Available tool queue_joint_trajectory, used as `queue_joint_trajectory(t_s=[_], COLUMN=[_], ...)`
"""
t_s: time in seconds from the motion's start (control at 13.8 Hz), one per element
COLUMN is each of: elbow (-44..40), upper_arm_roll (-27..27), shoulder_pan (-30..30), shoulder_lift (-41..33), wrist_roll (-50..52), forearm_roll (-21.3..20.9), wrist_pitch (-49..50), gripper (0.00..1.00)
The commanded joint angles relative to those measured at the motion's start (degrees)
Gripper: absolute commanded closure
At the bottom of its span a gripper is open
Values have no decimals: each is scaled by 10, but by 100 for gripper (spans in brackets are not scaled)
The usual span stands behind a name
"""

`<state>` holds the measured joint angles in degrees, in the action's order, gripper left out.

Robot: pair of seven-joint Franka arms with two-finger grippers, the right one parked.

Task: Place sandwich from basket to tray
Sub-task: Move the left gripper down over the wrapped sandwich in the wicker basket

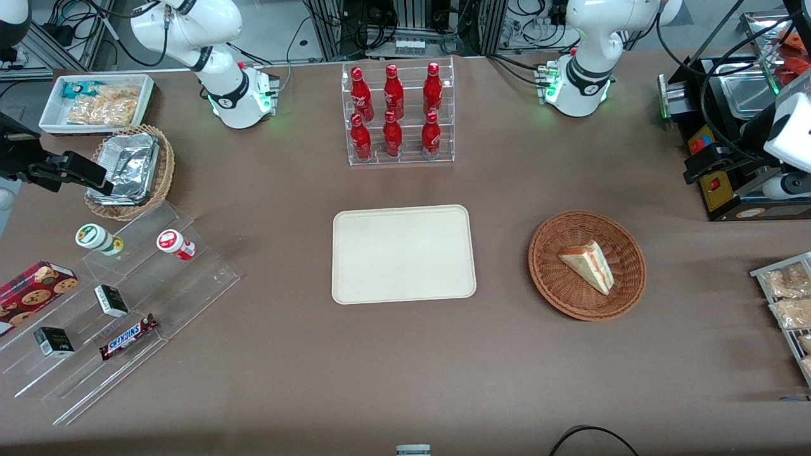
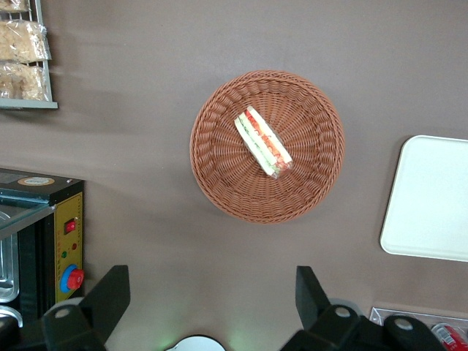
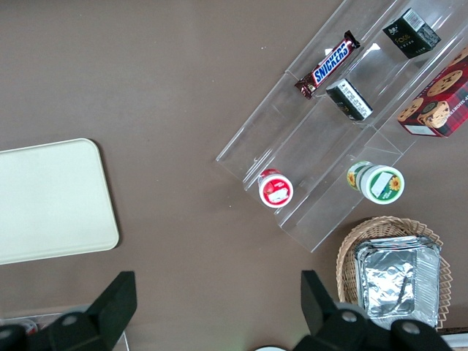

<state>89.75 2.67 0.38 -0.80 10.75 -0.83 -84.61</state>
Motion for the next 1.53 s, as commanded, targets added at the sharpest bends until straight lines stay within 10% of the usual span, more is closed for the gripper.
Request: queue_joint_trajectory(t_s=[0.0,0.36,1.02,1.45], elbow=[-11,51,323,333], upper_arm_roll=[1,8,66,66], shoulder_pan=[-1,-2,-4,-4], shoulder_lift=[3,12,11,91], wrist_roll=[0,7,264,368], forearm_roll=[-2,-3,-12,-12], wrist_pitch=[28,3,-356,-433], gripper=[0,0,0,0])
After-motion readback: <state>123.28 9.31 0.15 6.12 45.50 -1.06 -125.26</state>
